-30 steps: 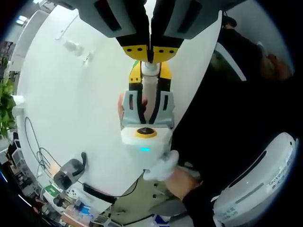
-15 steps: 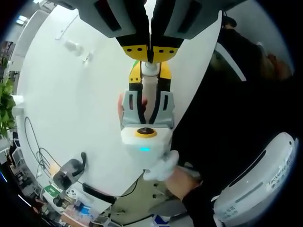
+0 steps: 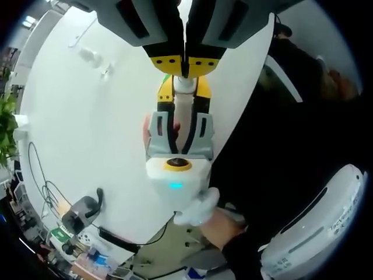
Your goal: Clamp pump bottle remove cover press pump head put on cover
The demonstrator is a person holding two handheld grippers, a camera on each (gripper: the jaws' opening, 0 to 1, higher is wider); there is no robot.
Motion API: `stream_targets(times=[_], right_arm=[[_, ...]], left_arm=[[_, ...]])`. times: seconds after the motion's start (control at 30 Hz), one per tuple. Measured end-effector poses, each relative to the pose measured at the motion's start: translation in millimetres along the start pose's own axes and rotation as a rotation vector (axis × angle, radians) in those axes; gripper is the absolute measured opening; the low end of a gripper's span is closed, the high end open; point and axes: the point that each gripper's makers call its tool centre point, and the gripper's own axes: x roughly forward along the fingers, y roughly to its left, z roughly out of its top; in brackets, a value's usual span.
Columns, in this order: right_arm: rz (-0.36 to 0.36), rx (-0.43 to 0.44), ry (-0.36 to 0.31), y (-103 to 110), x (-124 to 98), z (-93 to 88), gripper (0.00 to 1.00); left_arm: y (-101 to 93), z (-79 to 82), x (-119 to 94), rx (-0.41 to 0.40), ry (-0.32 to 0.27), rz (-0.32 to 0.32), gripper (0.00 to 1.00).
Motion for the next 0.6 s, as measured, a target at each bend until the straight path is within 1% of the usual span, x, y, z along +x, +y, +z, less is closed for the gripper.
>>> stream_targets(times=[0.2,0.43,0.6], right_arm=[[0.010,-0.016,0.010,0.1,2.6,0.1,0.00],[0.004,0.016,-0.020,0.2,-3.9,-0.6,0.00],[-0.009,0.000,-0.018,0.2,-5.2,-0.5,0.00]], left_arm=[[-0.5,-0.2,0.0,0.000,0.000,-0.001,0.14],[-1.4,-0.2,0.0,0.001,0.000,0.000,0.14],[-1.8,-0.2,0.0,0.000,0.000,0.001,0.14]])
